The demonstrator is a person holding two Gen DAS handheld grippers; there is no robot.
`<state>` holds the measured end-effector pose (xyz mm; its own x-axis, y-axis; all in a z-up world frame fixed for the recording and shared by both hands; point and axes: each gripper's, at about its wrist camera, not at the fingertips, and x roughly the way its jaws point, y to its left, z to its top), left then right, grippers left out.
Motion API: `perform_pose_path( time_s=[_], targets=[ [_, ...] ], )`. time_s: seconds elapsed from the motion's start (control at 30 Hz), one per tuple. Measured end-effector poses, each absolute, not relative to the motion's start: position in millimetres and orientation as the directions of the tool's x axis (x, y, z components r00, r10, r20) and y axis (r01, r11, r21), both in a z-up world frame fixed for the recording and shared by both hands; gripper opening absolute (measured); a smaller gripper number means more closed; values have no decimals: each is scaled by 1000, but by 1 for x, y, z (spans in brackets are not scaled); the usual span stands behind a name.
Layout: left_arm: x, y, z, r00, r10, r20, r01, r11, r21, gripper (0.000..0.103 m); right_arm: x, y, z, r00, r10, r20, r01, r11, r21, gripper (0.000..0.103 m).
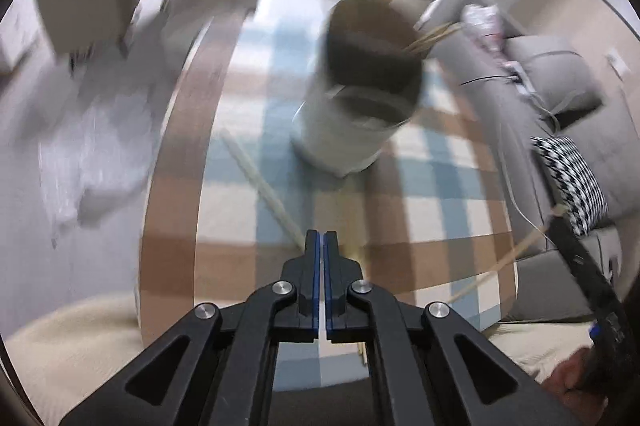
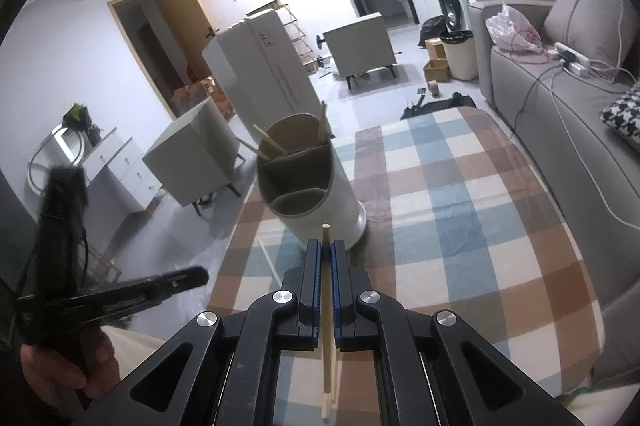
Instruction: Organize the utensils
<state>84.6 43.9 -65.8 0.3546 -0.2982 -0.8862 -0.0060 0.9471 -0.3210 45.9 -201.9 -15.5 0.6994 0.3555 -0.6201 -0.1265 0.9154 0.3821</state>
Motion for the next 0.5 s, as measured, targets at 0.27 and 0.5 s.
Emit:
perform_pose_path(
  time_s=[0.27, 0.5],
  targets=[
    [129, 62, -121, 280, -223, -934, -156, 949, -274, 52, 65, -211, -29, 677, 359, -643, -87, 906, 414, 4],
    [175, 57, -149, 260, -165, -952, -192, 957, -218, 52, 91, -215, -42, 651, 369, -663, -71, 900, 431, 4]
  ],
)
